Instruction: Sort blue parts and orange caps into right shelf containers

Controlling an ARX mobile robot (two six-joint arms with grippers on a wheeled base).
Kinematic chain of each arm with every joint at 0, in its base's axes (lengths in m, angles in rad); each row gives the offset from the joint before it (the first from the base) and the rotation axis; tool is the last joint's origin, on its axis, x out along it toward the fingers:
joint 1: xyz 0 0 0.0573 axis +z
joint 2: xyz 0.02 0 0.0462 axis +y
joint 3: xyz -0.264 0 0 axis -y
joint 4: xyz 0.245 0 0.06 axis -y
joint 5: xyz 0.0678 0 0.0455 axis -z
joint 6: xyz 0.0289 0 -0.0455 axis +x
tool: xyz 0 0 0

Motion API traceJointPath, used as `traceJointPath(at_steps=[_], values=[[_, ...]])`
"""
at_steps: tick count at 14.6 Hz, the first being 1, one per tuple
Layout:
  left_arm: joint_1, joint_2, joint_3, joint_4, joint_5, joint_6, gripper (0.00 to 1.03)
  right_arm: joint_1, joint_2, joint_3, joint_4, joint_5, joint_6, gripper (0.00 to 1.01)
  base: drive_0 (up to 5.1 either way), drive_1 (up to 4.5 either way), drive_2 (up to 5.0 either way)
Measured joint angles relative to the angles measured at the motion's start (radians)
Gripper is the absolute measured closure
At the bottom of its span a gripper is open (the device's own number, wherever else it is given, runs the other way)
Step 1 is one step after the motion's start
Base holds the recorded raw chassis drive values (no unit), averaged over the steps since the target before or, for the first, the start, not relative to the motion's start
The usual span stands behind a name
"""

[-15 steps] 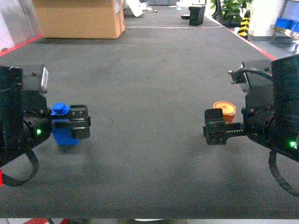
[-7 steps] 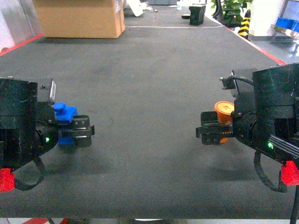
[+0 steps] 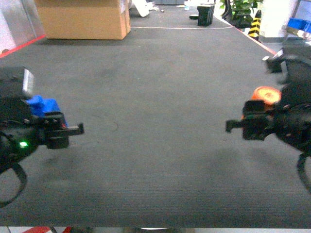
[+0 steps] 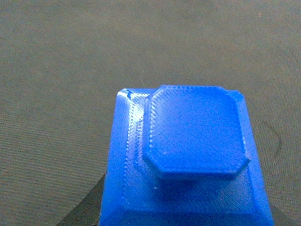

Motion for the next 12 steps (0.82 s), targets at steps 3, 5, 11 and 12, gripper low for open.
traceJointPath(at_steps=[3,5,11,12], values=[[0.017,-0.357,-0.278,0.031,-0.074,0.056,0.61,-0.087,-0.436,-0.272,-0.104,-0.006,0.041,0.57,0.0,0.00,0.0],[0.037,-0.730,-0.404,-0.211,-0.121,0.060,0.61,-0.123,-0.817,-0.381,-0.342,-0.019,0.089,0.57,0.0,0.00,0.0],[-0.003,-1.437,-0.366,-0.654,-0.193,0.088,0.61,-0.081,-1.383,-0.349,-0.697,0.051,0.115,0.57,0.0,0.00,0.0],[0.062,-1.452,-0.360,-0.727,-0.058,0.099,0.61,-0.109,-1.389,-0.354,-0.722,-0.024,0.075,0.57,0.0,0.00,0.0]])
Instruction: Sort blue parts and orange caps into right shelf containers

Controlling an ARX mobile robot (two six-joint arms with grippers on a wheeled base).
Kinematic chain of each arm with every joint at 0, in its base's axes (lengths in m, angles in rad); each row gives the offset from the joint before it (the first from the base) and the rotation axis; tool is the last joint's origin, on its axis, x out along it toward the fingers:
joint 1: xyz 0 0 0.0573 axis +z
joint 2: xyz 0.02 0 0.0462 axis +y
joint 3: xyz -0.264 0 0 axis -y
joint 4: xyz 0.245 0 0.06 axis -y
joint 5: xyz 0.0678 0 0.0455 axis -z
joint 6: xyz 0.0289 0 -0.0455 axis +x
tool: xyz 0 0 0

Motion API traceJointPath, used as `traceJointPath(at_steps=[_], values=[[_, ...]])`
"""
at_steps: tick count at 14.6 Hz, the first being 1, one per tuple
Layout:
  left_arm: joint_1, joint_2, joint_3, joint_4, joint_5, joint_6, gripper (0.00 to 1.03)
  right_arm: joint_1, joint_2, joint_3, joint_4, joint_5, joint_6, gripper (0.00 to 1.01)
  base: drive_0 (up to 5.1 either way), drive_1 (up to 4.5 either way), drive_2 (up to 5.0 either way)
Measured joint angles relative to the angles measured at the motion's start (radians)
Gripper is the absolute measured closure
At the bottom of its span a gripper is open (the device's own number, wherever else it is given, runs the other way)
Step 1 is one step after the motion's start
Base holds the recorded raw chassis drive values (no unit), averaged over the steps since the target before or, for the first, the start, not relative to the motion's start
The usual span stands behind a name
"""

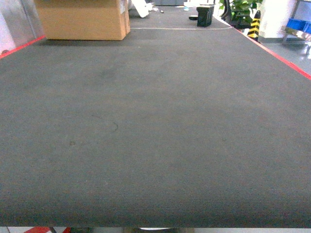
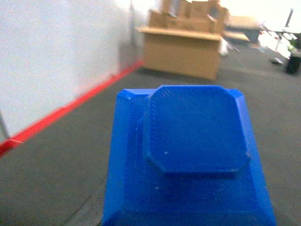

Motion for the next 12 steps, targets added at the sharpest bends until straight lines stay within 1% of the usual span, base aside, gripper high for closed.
traceJointPath(at_steps=[1,2,3,4,5,6,8,12], values=[[0.087,-0.026,-0.023,-0.035,0.184,0.014,0.61,-0.024,-0.026,-0.031,0.010,-0.063,-0.058,0.57,0.0,0.00,0.0],[0.113,-0.053,-0.049,-0.032,0.270,0.014,0.61,-0.050,-0.058,-0.068,0.013,-0.100,-0.095,0.57,0.0,0.00,0.0],[0.105,-0.082,-0.071,-0.025,0.356,0.016,0.61,-0.120,-0.082,-0.099,0.019,-0.180,-0.117,0.57,0.0,0.00,0.0],[0.094,-0.097,-0.085,-0.024,0.366,0.017,0.61,-0.148,-0.100,-0.122,0.024,-0.181,-0.126,0.57,0.0,0.00,0.0],[0.100,-0.109,-0.097,-0.025,0.359,0.017,0.61,-0.149,-0.114,-0.139,0.025,-0.179,-0.129,0.57,0.0,0.00,0.0],[0.104,-0.120,-0.112,-0.027,0.360,0.018,0.61,-0.146,-0.128,-0.156,0.026,-0.194,-0.132,0.57,0.0,0.00,0.0],[0.104,-0.170,-0.150,-0.041,0.360,0.018,0.61,-0.142,-0.181,-0.206,0.026,-0.195,-0.139,0.57,0.0,0.00,0.0],[0.104,-0.236,-0.189,-0.070,0.360,0.018,0.61,-0.142,-0.246,-0.256,0.008,-0.195,-0.145,0.57,0.0,0.00,0.0]])
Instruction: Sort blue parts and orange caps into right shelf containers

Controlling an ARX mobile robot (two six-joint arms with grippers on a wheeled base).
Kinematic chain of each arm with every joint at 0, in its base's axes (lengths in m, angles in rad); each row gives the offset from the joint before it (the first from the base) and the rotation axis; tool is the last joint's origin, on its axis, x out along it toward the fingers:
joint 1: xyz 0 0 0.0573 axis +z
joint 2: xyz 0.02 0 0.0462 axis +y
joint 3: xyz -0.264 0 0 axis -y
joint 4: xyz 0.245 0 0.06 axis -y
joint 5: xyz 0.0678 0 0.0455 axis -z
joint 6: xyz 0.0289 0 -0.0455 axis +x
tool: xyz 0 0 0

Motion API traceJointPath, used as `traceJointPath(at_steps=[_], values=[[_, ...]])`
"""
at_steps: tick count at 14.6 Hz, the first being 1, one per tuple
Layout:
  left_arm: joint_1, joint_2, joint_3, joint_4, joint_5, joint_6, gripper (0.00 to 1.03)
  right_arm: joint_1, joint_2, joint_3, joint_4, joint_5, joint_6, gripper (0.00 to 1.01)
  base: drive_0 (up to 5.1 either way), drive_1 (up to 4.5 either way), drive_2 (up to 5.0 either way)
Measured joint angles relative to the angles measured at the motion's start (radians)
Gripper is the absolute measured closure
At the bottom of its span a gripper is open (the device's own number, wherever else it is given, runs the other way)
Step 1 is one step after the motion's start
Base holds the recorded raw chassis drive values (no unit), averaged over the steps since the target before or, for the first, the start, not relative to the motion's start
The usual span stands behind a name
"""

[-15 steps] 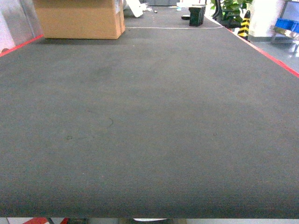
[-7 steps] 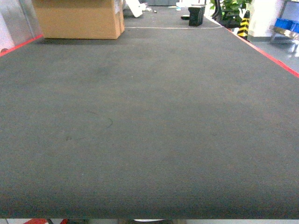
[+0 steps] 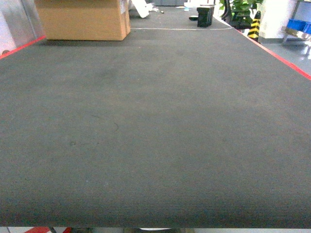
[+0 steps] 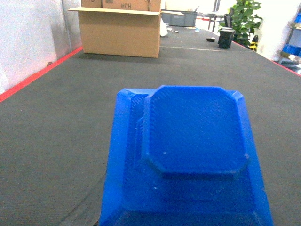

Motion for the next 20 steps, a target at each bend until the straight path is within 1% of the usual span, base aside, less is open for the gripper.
traceJointPath(at_steps=[2,3,4,5,6,7,8,9,20], values=[[0.000,-0.029,-0.010,-0.015,0.000,0.000,0.61,0.000,-0.031,-0.015,-0.012,0.000,-0.001,0.57,0.0,0.00,0.0],[0.000,-0.053,-0.012,-0.047,0.000,0.000,0.61,0.000,-0.045,-0.021,-0.023,0.000,-0.002,0.57,0.0,0.00,0.0],[0.000,-0.160,-0.032,-0.151,0.001,0.000,0.61,0.000,-0.084,-0.020,-0.079,0.000,-0.002,0.57,0.0,0.00,0.0],[0.000,-0.216,-0.045,-0.179,-0.002,0.001,0.61,0.000,-0.179,-0.037,-0.170,-0.001,-0.003,0.57,0.0,0.00,0.0],[-0.001,-0.212,-0.042,-0.152,-0.002,0.001,0.61,0.000,-0.207,-0.041,-0.157,-0.003,-0.003,0.57,0.0,0.00,0.0],[-0.001,-0.213,-0.045,-0.165,-0.003,0.003,0.61,0.000,-0.231,-0.057,-0.152,0.002,-0.003,0.57,0.0,0.00,0.0],[-0.001,-0.213,-0.045,-0.162,0.000,0.004,0.61,0.000,-0.229,-0.060,-0.175,0.000,-0.003,0.57,0.0,0.00,0.0],[-0.001,-0.213,-0.045,-0.164,0.001,0.004,0.61,0.000,-0.232,-0.060,-0.157,0.000,-0.003,0.57,0.0,0.00,0.0],[0.000,-0.213,-0.045,-0.165,-0.003,0.004,0.61,0.000,-0.231,-0.060,-0.163,-0.001,-0.003,0.57,0.0,0.00,0.0]])
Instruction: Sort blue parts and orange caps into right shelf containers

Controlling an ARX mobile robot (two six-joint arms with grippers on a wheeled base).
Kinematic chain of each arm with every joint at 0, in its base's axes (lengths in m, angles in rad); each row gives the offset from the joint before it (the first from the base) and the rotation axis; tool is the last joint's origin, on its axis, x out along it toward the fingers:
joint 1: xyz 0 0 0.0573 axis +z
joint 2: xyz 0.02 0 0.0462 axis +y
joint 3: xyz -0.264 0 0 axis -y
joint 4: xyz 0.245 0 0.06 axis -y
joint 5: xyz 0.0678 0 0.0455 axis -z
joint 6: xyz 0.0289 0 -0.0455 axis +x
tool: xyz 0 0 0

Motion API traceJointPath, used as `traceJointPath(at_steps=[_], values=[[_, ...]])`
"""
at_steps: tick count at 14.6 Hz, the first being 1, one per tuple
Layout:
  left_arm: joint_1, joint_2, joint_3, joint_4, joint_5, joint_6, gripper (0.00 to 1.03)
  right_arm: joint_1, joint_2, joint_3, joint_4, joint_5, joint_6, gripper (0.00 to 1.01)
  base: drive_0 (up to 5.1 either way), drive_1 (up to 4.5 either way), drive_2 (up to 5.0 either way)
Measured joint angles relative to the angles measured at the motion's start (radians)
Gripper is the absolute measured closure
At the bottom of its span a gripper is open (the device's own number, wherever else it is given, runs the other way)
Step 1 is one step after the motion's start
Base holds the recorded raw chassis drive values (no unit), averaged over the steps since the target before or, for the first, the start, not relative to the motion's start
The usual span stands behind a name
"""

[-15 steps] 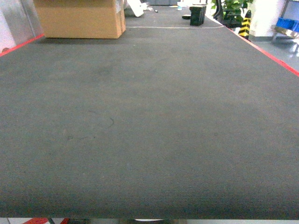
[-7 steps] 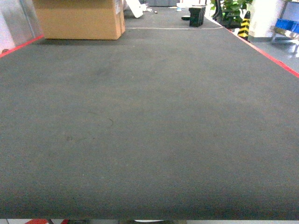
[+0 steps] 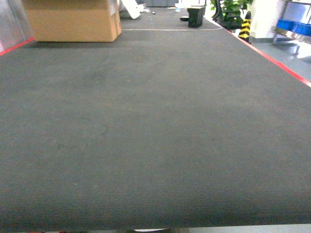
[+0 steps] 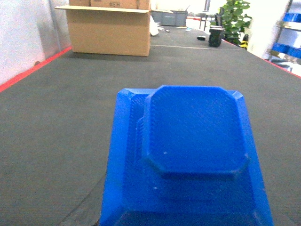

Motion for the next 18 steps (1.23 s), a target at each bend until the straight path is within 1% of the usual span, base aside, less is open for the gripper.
traceJointPath(at_steps=[18], values=[[0.000,0.000,0.000,0.000,0.003,0.000,0.61,0.000,0.000,0.000,0.000,0.000,0.000,0.57,-1.6,-1.58,-1.6]])
